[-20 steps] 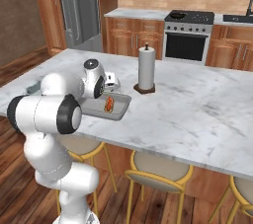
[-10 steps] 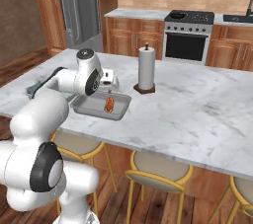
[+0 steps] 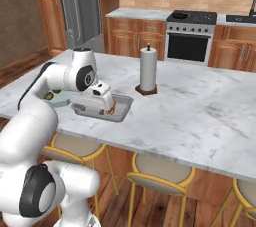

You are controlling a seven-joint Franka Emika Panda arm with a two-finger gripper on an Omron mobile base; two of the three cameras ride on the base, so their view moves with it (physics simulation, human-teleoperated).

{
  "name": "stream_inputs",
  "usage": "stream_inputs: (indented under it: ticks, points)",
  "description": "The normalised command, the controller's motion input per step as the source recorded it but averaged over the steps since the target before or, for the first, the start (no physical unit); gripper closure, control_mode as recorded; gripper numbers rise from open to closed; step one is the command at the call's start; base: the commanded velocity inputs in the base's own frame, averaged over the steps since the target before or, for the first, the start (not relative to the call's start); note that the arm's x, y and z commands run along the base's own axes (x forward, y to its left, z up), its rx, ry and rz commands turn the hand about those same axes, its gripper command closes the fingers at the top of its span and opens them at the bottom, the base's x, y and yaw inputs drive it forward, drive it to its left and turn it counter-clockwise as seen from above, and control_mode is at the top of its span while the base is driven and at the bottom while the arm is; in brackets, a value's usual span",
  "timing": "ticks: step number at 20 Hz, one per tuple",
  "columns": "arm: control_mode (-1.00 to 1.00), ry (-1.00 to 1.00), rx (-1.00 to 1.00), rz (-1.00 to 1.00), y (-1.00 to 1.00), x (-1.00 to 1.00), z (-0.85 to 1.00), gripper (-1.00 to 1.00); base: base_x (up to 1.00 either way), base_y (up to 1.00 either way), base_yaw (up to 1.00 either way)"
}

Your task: Place the cold items (lime and squash) from the fridge in one tupperware on the dining counter. Place the warm items (hot dog and kebab skewer) in the stove area in another tupperware.

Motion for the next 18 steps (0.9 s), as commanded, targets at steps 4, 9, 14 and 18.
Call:
stream_inputs:
  ticks: [4, 9, 14, 18]
  points:
    - [-1.00, 0.09, 0.00, -0.18, 0.00, -0.58, -0.25, -1.00, 0.00, 0.00, 0.00]
    - [-1.00, -0.04, 0.00, -0.05, 0.00, -0.42, -0.54, -1.00, 0.00, 0.00, 0.00]
    - [-1.00, -0.08, 0.01, -0.05, 0.00, -0.31, -0.29, -1.00, 0.00, 0.00, 0.00]
    - [-1.00, -0.08, 0.00, -0.04, 0.00, -0.32, -0.26, -1.00, 0.00, 0.00, 0.00]
